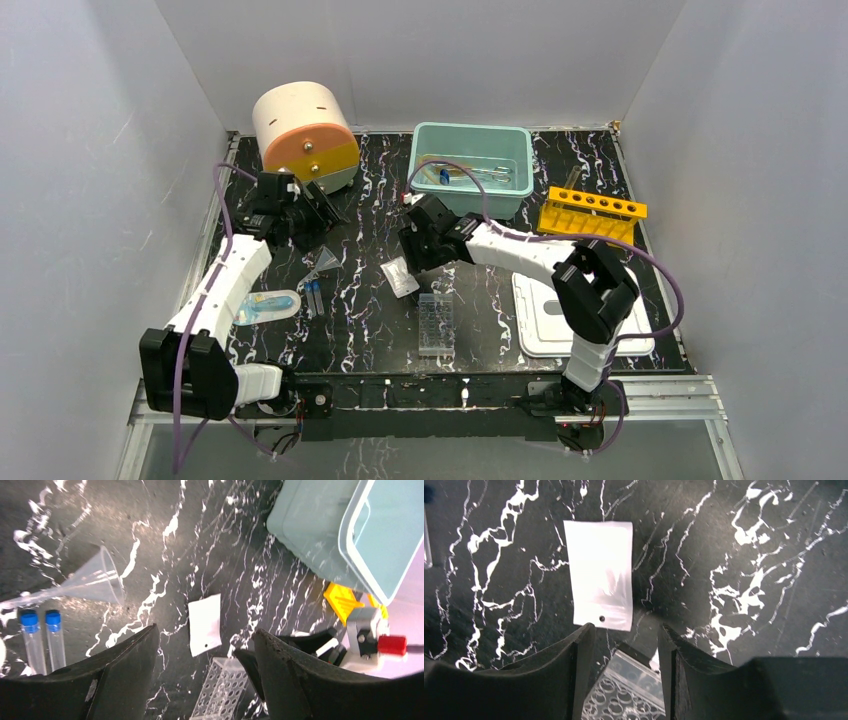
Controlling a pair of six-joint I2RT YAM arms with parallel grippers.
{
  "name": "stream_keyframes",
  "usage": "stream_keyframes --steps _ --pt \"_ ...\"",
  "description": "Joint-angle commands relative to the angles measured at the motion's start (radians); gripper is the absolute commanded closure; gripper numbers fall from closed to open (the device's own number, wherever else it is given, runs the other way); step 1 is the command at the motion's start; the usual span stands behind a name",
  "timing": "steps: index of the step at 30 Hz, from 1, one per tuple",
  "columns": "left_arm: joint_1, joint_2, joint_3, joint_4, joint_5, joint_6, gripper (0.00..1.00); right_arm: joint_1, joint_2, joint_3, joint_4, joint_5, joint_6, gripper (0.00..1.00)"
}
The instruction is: Organize the chemistry lab equipment
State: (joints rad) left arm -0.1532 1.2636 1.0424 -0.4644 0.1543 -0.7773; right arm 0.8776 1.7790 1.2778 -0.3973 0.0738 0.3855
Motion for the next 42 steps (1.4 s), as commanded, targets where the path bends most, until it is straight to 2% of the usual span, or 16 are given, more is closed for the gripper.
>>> stream_keyframes --steps 1,8,12,29,35,42 --pt "-0.031 0.020 -0.055 0.007 0.177 0.014 0.33 0.003 0.031 -0.017 0.123 -0.036 0.054 0.45" --pt "-0.129 0.077 -0.095 0.023 0.182 -0.021 0.34 0.004 0.094 -0.006 0.146 -0.043 0.061 0.51" --pt "-0.169 0.101 -0.122 0.070 0.191 -0.046 0.35 0.003 0.120 -0.003 0.151 -0.046 0.055 0.59" --pt "-0.206 0.214 -0.224 0.224 0.166 -0.064 0.37 0.004 0.217 0.035 0.041 0.047 0.033 0.82" --pt "-0.221 0.260 -0.246 0.298 0.179 -0.084 0.40 0.004 0.247 0.047 0.026 0.003 0.023 0.84" --pt "-0.251 0.260 -0.295 0.335 0.140 -0.176 0.49 0.004 0.272 0.037 0.013 -0.018 0.044 0.86"
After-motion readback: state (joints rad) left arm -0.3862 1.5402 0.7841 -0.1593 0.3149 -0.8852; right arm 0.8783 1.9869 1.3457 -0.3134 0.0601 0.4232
